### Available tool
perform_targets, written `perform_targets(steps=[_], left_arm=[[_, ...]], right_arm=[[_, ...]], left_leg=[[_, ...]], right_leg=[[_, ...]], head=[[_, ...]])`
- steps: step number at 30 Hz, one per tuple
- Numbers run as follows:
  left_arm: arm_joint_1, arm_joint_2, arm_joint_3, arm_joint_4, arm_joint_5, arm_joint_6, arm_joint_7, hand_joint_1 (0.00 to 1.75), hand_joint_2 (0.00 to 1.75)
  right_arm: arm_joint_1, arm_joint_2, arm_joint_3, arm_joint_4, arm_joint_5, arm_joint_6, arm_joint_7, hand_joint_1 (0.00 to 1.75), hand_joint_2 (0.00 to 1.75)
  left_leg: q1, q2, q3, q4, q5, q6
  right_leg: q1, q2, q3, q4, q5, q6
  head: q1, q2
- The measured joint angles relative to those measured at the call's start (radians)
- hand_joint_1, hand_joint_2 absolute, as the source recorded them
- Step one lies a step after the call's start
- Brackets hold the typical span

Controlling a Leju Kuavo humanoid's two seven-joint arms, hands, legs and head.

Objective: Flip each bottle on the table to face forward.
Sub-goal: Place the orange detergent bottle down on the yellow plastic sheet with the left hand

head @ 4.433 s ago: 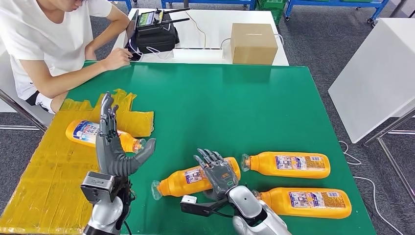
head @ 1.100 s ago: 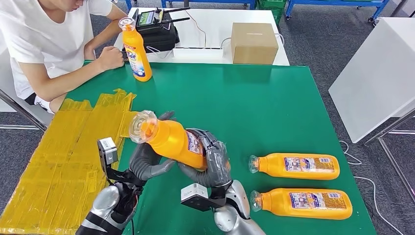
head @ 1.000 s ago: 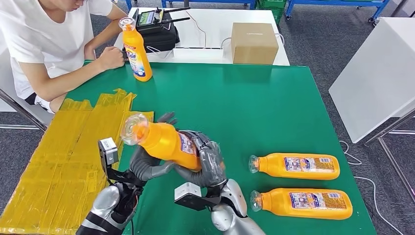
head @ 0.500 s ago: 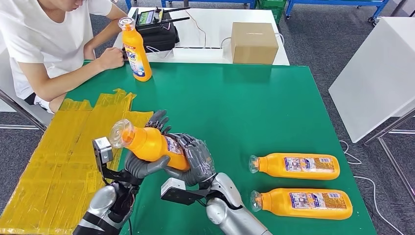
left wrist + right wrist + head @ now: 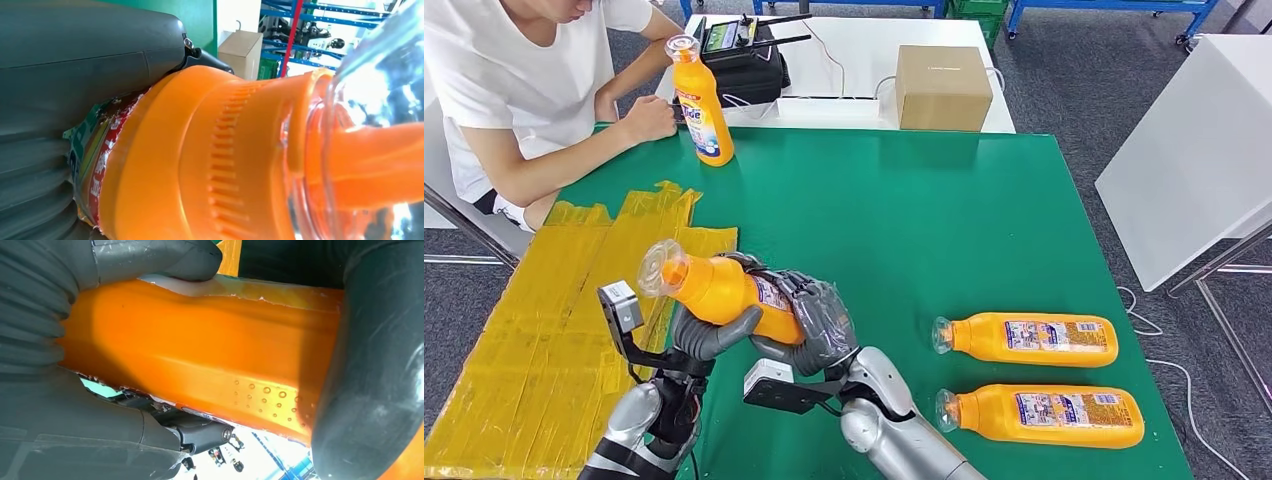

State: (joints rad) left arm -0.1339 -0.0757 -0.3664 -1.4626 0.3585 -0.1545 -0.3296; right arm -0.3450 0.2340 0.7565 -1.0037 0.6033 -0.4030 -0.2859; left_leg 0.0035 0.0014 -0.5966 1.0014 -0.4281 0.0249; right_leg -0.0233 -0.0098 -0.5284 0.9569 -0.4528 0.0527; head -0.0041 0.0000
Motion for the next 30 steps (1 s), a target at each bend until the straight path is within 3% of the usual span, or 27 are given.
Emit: perform_targets(steps=[5, 6, 9, 10, 19, 23, 25, 28, 30], left_arm=[[0.002, -0.009, 0.002, 0.000, -0.006, 0.029, -0.009, 1.75, 1.75], [0.003, -0.010, 0.002, 0.000, -0.008, 0.033, -0.011, 1.75, 1.75], [0.003, -0.013, 0.002, -0.004, -0.012, 0.041, -0.015, 1.75, 1.75], [0.002, -0.014, 0.002, -0.006, -0.016, 0.047, -0.018, 1.75, 1.75], [-0.012, -0.027, 0.000, -0.056, -0.191, 0.268, -0.088, 1.75, 1.75], [-0.016, -0.027, 0.004, -0.070, -0.256, 0.329, -0.110, 1.75, 1.75], [-0.015, -0.027, 0.004, -0.077, -0.370, 0.431, -0.143, 1.75, 1.75], [-0.012, -0.023, 0.004, -0.087, -0.668, 0.631, -0.146, 1.75, 1.75], [-0.010, -0.012, 0.004, -0.088, -0.950, 0.739, -0.087, 1.75, 1.75]], right_arm=[[0.001, 0.000, 0.000, -0.006, -0.028, 0.024, -0.006, 1.69, 1.75], [0.001, 0.000, 0.000, -0.008, -0.032, 0.029, -0.006, 1.48, 1.75], [0.002, 0.000, 0.000, -0.014, -0.038, 0.035, -0.007, 0.22, 1.75], [0.004, 0.000, 0.000, -0.016, -0.042, 0.036, -0.008, 0.00, 1.75], [0.102, -0.035, -0.015, -0.156, -0.119, 0.040, -0.028, 0.00, 1.75], [0.145, -0.054, -0.025, -0.220, -0.132, 0.030, -0.039, 0.00, 0.00], [0.169, -0.064, -0.041, -0.265, -0.158, 0.009, -0.062, 0.00, 0.00], [0.219, -0.089, -0.093, -0.384, -0.218, -0.001, -0.100, 0.00, 0.00], [0.255, -0.109, -0.138, -0.476, -0.249, 0.004, -0.118, 0.00, 0.87]], left_leg=[[0.000, 0.000, 0.000, 0.000, 0.000, 0.000], [0.000, 0.000, 0.000, 0.000, 0.000, 0.000], [0.000, 0.000, 0.000, 0.000, 0.000, 0.000], [0.000, 0.000, 0.000, 0.000, 0.000, 0.000], [0.000, 0.000, -0.001, 0.000, 0.000, 0.000], [0.000, 0.000, -0.001, 0.000, 0.000, 0.000], [0.000, -0.001, -0.001, 0.000, 0.000, 0.000], [0.000, -0.001, -0.002, 0.000, 0.000, 0.000], [0.000, -0.002, -0.002, 0.000, 0.000, 0.000]], right_leg=[[0.000, 0.000, 0.000, 0.000, 0.000, 0.000], [0.000, 0.000, 0.000, 0.000, 0.000, 0.000], [0.000, 0.000, 0.000, 0.000, 0.000, 0.000], [0.000, 0.000, 0.000, 0.000, 0.000, 0.000], [0.000, 0.000, 0.000, 0.000, 0.000, 0.000], [0.000, 0.000, -0.001, 0.000, 0.000, 0.000], [0.000, 0.000, -0.001, 0.000, 0.000, 0.000], [0.000, -0.001, 0.000, 0.000, 0.000, 0.000], [0.000, -0.001, 0.000, 0.000, 0.000, 0.000]], head=[[0.000, 0.000], [0.000, 0.000], [0.000, 0.000], [0.000, 0.000], [0.000, 0.000], [0.000, 0.000], [0.000, 0.000], [0.000, 0.000], [0.000, 0.000]])
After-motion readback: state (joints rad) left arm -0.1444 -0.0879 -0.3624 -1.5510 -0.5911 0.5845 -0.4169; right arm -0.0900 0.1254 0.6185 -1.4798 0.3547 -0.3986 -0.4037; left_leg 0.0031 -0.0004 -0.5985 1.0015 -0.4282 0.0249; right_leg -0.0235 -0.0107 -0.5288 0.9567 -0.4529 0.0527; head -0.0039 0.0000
